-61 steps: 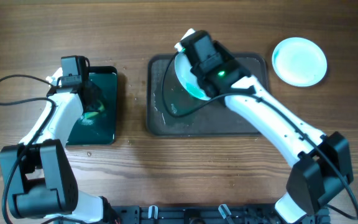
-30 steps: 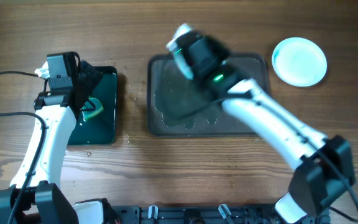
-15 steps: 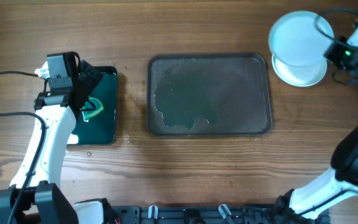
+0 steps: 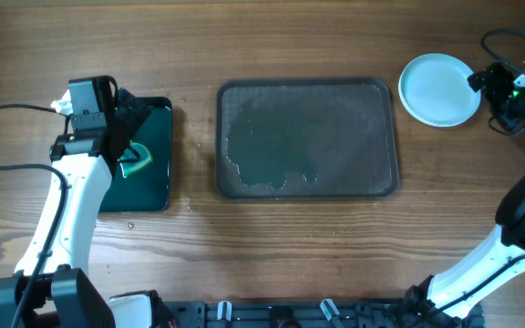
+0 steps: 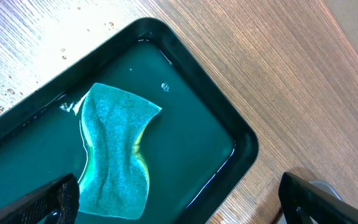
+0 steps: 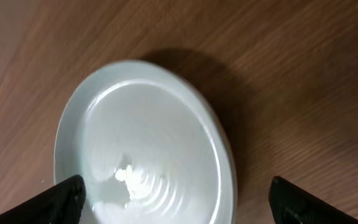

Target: Clean dirty plates on tray and stack at the side

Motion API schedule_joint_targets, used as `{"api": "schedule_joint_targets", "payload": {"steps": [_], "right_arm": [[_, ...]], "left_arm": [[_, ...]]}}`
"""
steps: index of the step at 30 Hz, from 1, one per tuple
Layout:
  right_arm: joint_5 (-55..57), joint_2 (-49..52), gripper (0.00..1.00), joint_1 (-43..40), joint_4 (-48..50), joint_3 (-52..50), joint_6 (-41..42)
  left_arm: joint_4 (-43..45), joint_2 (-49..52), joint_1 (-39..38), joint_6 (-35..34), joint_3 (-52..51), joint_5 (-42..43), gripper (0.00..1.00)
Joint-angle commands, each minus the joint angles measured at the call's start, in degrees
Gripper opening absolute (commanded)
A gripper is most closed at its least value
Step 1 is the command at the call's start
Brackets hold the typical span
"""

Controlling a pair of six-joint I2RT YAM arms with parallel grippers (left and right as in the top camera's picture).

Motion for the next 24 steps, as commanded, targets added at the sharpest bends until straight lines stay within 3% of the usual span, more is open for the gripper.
{"api": "schedule_joint_targets", "payload": {"steps": [1,9,12,14,18,24], "right_arm": [[-2.5,-6.1,0.97,0.3,-3.2,0.5,0.1],[13.0,-28.1,0.99,3.9,-19.9,-1.8,-0.3],[14.6,-36.1,1.00,7.8,-23.5,-5.7,-2.7],[13.9,-40.6,1.00,10.6,-26.0,-8.2,0.5],[13.9,-44.0,1.00,13.7,-33.5,-8.7,7.9],[13.9,-43.8,1.00,13.7,-33.2,-8.7,8.2]], "left_arm": [[0.0,-0.1,0.3,0.3,0.7,0.3,1.00],[0.0,-0.1,0.3,0.3,0.7,0.3,1.00],[0.0,-0.1,0.3,0.3,0.7,0.3,1.00],[0.0,-0.1,0.3,0.3,0.7,0.3,1.00],[0.0,-0.1,0.3,0.3,0.7,0.3,1.00],[0.0,-0.1,0.3,0.3,0.7,0.3,1.00]]}}
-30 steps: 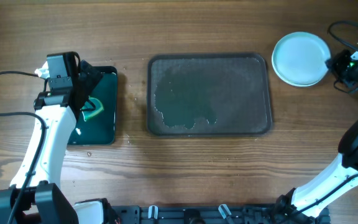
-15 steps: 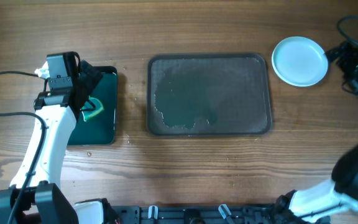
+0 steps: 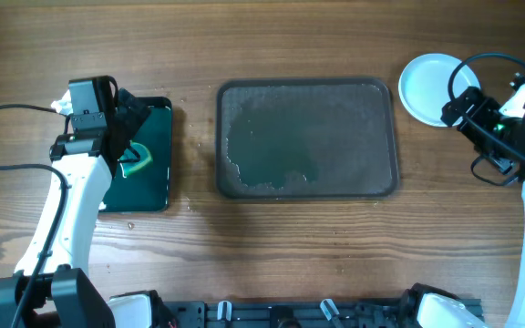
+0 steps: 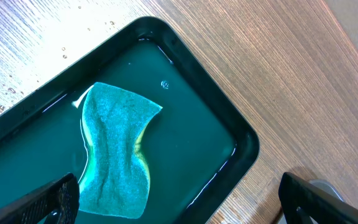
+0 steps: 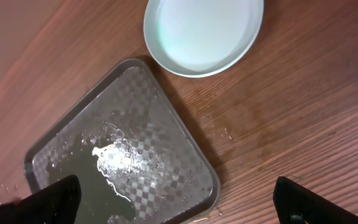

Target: Clean dirty plates on tray and stack at the side

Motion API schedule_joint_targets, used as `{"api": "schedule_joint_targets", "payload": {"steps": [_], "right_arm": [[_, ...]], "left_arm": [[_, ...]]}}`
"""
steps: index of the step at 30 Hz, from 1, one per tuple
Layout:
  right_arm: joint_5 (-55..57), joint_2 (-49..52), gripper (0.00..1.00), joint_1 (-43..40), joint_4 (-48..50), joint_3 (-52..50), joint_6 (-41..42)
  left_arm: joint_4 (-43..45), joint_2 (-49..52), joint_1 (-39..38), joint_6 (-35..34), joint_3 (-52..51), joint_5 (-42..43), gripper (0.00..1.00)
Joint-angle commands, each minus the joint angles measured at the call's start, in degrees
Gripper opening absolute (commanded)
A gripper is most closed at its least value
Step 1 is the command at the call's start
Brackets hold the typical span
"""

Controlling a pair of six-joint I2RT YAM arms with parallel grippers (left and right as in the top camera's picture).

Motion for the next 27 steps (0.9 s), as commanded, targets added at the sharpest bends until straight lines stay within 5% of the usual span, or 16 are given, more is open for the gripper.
{"api": "schedule_joint_targets", "payload": {"steps": [1,14,21,27], "right_arm": [[1.1,-0.3,1.00,0.2,0.3,-0.4,1.8],[-2.9,-3.3,1.00,1.3,6.1,-4.6,-8.7],[-3.0,-22.5,1.00,13.9,27.8,-19.6,-17.9],[-3.1,-38.2,1.00,17.0,37.0,-33.8,-24.3]], "left_arm": [[0.2,-0.1,0.3,0.3,0.7,0.3,1.00],[0.2,-0.1,0.3,0.3,0.7,0.3,1.00],[0.2,-0.1,0.3,0.3,0.7,0.3,1.00],[0.2,-0.1,0.3,0.3,0.7,0.3,1.00]]}}
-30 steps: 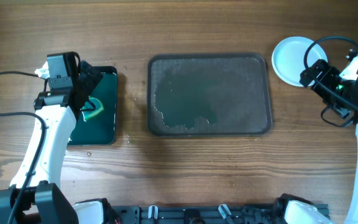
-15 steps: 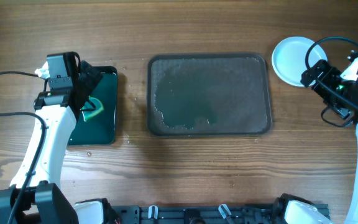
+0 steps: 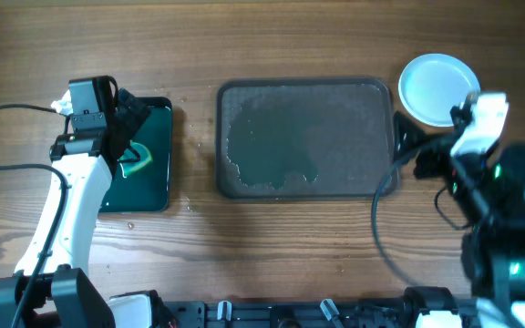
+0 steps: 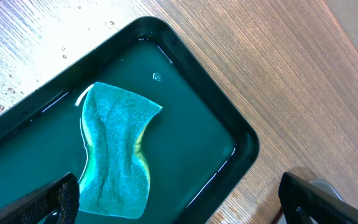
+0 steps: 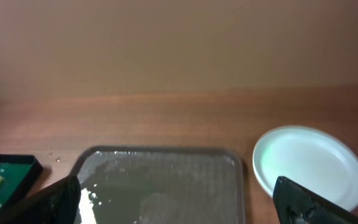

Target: Clean dirty plates on tray and stack at the side

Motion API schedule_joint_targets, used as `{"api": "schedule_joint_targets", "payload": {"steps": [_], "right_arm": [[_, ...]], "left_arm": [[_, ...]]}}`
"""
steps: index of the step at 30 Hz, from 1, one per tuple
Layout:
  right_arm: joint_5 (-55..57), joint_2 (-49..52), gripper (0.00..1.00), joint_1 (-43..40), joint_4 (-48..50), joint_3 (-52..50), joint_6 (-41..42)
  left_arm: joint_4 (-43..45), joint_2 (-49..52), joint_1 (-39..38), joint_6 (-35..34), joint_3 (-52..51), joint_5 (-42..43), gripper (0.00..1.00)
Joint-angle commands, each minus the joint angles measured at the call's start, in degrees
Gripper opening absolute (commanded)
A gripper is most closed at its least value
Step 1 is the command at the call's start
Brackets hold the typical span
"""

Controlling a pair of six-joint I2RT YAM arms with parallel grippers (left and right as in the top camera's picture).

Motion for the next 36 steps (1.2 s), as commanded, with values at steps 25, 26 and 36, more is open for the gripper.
{"api": "schedule_joint_targets", "payload": {"steps": [25,26,36], "right_arm": [[0.2,-41.2,1.00,0.5,29.7,-47.2,-6.9],[0.2,-41.4,1.00,0.5,30.6,-47.9,-6.9],[6.8,-41.4,1.00,0.2,30.0,-48.2,-6.9]], "left_arm": [[0.2,-0.1,0.3,0.3,0.7,0.2,1.00],[0.2,-0.1,0.3,0.3,0.7,0.2,1.00],[0.2,-0.1,0.3,0.3,0.7,0.2,1.00]]}}
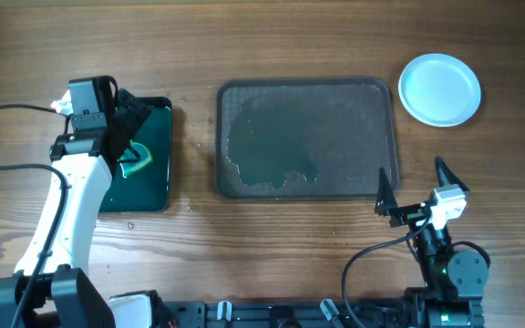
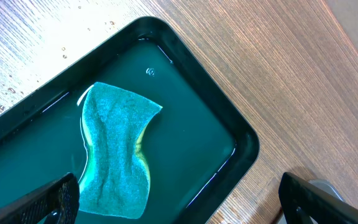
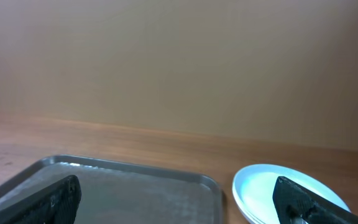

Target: Clean dirty plates on tray and stack at the side

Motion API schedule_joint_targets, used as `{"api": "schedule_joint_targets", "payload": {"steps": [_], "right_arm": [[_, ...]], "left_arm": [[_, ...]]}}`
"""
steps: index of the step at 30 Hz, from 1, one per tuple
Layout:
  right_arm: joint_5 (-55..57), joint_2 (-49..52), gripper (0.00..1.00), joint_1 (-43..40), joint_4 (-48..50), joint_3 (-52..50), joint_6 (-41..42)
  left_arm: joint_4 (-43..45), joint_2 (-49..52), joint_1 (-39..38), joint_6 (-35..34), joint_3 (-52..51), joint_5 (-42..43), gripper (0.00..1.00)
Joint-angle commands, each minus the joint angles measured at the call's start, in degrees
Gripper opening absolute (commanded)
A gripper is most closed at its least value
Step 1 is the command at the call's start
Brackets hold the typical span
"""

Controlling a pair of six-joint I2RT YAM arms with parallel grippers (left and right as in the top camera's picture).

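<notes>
A pale plate stack (image 1: 440,88) (image 3: 278,194) rests on the table right of the grey tray (image 1: 306,138) (image 3: 117,186), which holds only a wet film. My right gripper (image 1: 412,195) (image 3: 178,208) sits low near the table's front right, open and empty, looking level over the tray. My left gripper (image 2: 182,205) hovers open over the dark basin (image 1: 139,155) (image 2: 185,112), where a teal sponge (image 1: 136,161) (image 2: 115,158) lies in the water.
Water drops speckle the wood (image 2: 5,68) beside the basin. A black rail (image 1: 317,314) runs along the table's front edge.
My right gripper has dropped back from beside the tray's right edge to the table's front right corner, still open. The left arm and sponge have not moved.
My right gripper stood open right over the plate stack at the far right. It then was higher and nearer the tray, then beside the tray's right edge, and now low at the front. The left gripper stayed open over the basin throughout.
</notes>
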Motion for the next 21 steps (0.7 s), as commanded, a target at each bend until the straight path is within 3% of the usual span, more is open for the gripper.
{"api": "schedule_joint_targets", "payload": {"steps": [1,3,21], "right_arm": [[5.4,-1.0,1.00,0.0,-2.2,-0.3,-0.5],[7.9,-1.0,1.00,0.0,-6.4,-0.3,-0.5],[7.7,-0.9,1.00,-1.2,-6.4,-0.3,-0.4]], "left_arm": [[0.2,-0.1,0.3,0.3,0.7,0.2,1.00],[0.2,-0.1,0.3,0.3,0.7,0.2,1.00],[0.2,-0.1,0.3,0.3,0.7,0.2,1.00]]}}
